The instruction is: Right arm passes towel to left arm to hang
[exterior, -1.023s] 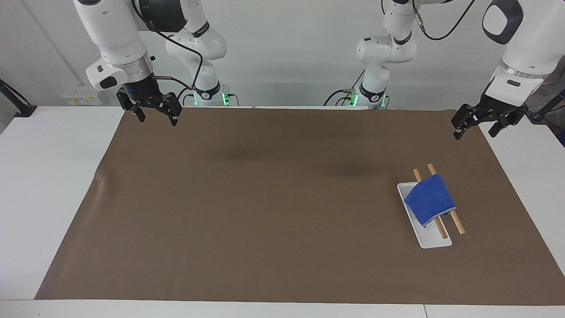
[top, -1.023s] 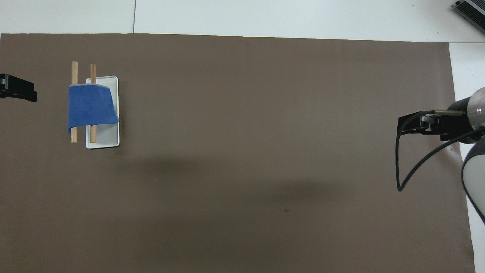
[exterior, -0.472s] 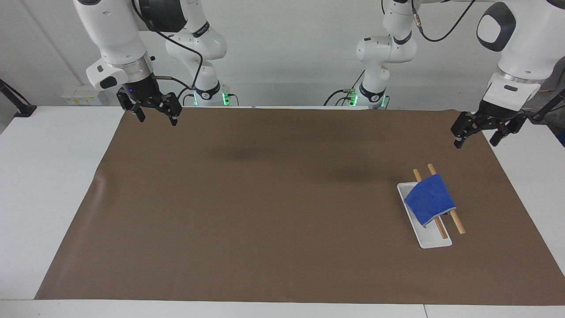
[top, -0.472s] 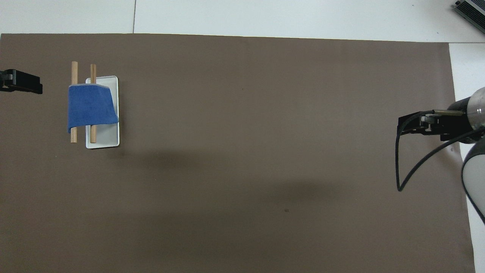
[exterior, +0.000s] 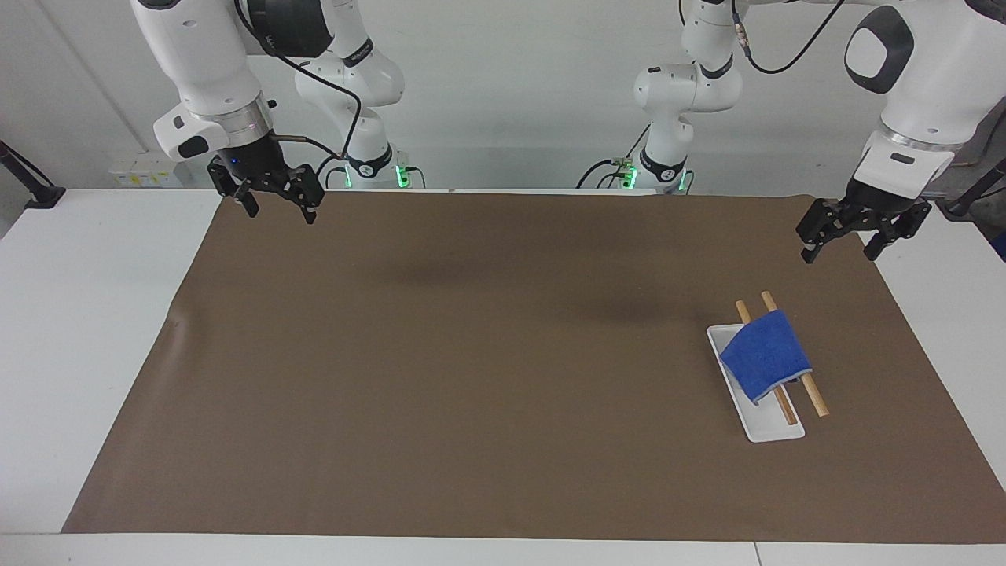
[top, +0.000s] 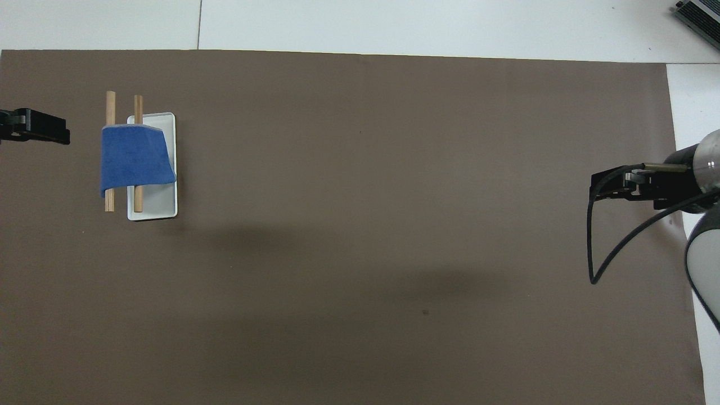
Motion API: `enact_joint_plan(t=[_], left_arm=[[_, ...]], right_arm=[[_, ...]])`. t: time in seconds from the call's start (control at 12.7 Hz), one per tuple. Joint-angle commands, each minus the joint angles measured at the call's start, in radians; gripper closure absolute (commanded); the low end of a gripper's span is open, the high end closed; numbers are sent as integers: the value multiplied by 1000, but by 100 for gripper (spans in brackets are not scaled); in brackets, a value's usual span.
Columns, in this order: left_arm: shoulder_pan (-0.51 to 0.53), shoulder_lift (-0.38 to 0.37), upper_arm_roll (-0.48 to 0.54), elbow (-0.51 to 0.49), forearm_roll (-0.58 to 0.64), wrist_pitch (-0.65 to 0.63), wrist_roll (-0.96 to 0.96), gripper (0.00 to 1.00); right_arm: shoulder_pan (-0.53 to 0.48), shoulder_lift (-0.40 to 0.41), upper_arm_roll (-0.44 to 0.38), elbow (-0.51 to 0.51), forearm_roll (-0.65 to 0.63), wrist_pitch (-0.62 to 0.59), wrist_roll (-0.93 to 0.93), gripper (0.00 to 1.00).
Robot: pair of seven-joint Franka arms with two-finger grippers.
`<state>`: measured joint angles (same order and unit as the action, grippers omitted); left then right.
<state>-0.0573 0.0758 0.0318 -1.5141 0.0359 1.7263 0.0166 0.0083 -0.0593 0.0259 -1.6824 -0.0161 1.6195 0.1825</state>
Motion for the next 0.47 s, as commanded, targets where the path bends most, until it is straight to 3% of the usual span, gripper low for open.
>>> enact_joint_plan(t=[0.0,0.39], left_arm=[[-3,-34,-16,-35,-11,6,-1,0],[-3,-36,-16,-37,-11,9,0,0]], right_arm=[[-2,-8,3,-11,-2,-9,-23,0],[-2,-19,6,-33,-2,13,-66,0]])
